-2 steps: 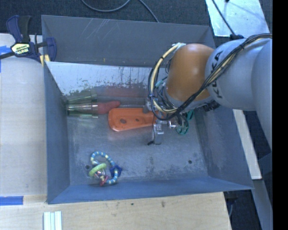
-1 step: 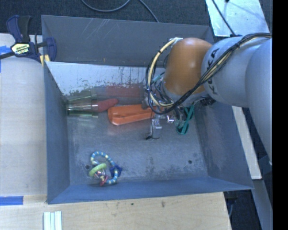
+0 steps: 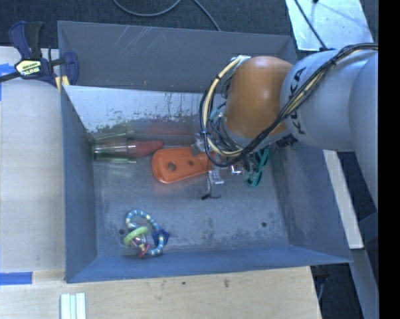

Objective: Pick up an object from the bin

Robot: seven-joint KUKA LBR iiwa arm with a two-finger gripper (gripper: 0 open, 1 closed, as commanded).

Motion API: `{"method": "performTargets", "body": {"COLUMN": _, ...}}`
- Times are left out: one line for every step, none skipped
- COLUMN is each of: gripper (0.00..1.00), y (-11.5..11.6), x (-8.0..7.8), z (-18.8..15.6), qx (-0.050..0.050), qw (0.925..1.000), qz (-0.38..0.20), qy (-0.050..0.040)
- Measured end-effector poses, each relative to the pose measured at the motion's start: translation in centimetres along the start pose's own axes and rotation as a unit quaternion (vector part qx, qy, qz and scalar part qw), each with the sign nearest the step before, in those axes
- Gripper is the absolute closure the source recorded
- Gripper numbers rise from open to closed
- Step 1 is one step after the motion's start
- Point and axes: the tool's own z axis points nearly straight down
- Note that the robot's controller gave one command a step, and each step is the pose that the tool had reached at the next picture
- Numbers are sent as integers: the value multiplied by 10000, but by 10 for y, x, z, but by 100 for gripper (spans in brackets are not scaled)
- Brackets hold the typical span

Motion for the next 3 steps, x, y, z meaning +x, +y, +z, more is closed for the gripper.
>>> {"method": "performTargets", "body": {"gripper": 0, "y": 15, "x": -9, "z": 22, "qx": -6, "qw": 9997, "qz": -228, "qy": 7}}
{"method": "performTargets", "body": {"gripper": 100, "y": 19, "x": 2, "z": 27, "qx": -3, "qw": 9988, "qz": 482, "qy": -50}}
{"method": "performTargets", "body": {"gripper": 100, "y": 19, "x": 2, "z": 27, "qx": -3, "qw": 9988, "qz": 481, "qy": -50}}
